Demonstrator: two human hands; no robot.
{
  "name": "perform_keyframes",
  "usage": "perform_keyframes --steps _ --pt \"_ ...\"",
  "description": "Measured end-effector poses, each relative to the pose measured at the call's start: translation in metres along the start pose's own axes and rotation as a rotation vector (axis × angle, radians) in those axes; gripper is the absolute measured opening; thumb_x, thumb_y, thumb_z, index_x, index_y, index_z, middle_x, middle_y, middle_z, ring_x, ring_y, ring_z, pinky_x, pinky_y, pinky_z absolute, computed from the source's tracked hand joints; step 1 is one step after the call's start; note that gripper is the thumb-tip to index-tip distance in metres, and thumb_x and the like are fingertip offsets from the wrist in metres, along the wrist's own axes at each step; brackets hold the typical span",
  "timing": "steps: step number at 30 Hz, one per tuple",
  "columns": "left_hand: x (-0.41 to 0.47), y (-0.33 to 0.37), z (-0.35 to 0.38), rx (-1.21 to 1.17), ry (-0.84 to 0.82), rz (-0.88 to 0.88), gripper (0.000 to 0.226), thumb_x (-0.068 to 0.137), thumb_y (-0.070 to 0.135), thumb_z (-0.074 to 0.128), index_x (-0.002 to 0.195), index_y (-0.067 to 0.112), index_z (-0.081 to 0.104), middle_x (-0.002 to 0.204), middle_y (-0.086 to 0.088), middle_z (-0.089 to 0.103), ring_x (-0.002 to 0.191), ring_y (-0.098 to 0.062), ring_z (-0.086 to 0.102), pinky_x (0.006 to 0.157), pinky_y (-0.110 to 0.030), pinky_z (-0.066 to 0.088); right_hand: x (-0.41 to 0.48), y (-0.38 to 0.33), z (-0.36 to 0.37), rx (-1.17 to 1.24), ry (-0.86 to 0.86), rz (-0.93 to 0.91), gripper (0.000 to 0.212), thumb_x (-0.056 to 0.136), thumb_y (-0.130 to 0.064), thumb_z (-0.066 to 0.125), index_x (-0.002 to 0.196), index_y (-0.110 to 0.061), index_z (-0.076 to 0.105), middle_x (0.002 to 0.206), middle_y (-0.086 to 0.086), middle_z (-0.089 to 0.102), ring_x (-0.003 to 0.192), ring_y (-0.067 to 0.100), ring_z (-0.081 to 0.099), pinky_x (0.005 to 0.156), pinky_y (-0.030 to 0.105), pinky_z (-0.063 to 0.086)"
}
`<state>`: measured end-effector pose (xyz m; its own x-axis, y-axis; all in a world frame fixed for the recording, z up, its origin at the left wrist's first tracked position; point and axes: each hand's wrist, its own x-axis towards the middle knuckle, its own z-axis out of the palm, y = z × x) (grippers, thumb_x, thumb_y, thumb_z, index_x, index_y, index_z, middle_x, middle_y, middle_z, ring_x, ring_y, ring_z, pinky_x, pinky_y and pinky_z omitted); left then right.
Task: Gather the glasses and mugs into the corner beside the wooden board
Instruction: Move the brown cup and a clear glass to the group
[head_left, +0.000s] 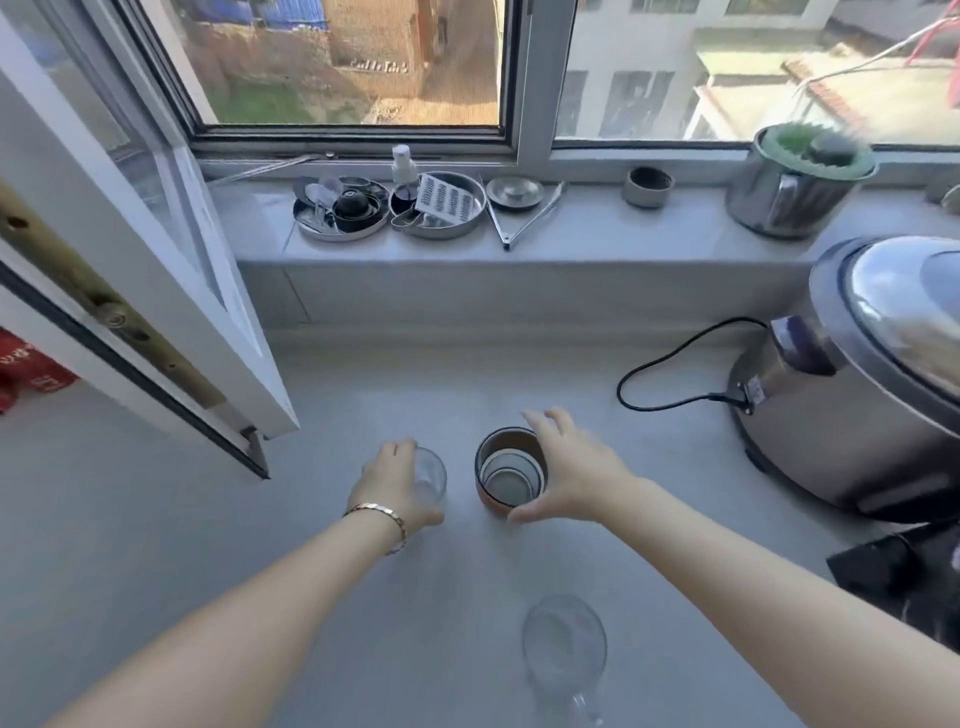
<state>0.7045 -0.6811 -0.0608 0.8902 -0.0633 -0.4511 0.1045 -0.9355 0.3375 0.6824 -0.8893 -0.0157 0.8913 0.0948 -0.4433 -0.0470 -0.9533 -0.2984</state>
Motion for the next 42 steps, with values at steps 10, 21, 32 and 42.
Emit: perform_keyframes --steps 10,21,32,42 --pt "-0.056 -0.047 0.01 -0.261 0.188 -0.111 0.088 0.062 0.033 0.076 0.139 0.027 0.034 0.132 0.001 0.043 0.122 -0.021 0.049 0.094 -0.026 0.042 0.01 -0.016 0.035 -0.006 0.036 -0.169 0.102 0.058 -0.04 0.077 0.142 -0.026 0.02 0.13 0.0 0.04 0.116 0.024 0.05 0.08 0.029 0.044" --pt "-0.266 -0.191 0.026 -0.419 0.446 -0.445 0.074 0.06 0.033 0.079 0.125 0.029 0.043 0.12 0.004 0.046 0.111 -0.019 0.053 0.091 -0.025 0.044 -0.075 -0.194 0.112 -0.207 -0.141 -0.673 0.11 0.056 -0.047 0.078 0.144 -0.029 0.015 0.135 -0.002 0.038 0.12 0.023 0.048 0.09 0.03 0.046" --pt "-0.581 -0.335 0.098 -0.504 0.704 -0.881 0.072 0.061 0.041 0.074 0.125 0.035 0.042 0.121 0.004 0.048 0.11 -0.019 0.055 0.089 -0.026 0.047 -0.296 -0.415 0.256 -0.308 -0.253 -1.092 0.104 0.058 -0.054 0.073 0.143 -0.03 0.018 0.131 -0.001 0.043 0.119 0.023 0.051 0.095 0.033 0.045" --pt "-0.791 -0.428 0.163 -0.572 0.852 -1.235 0.078 0.062 0.045 0.072 0.131 0.036 0.037 0.128 0.004 0.046 0.111 -0.017 0.054 0.086 -0.025 0.045 -0.474 -0.563 0.386 -0.419 -0.39 -1.383 0.104 0.055 -0.059 0.074 0.14 -0.032 0.02 0.128 -0.005 0.043 0.112 0.02 0.056 0.092 0.031 0.05"
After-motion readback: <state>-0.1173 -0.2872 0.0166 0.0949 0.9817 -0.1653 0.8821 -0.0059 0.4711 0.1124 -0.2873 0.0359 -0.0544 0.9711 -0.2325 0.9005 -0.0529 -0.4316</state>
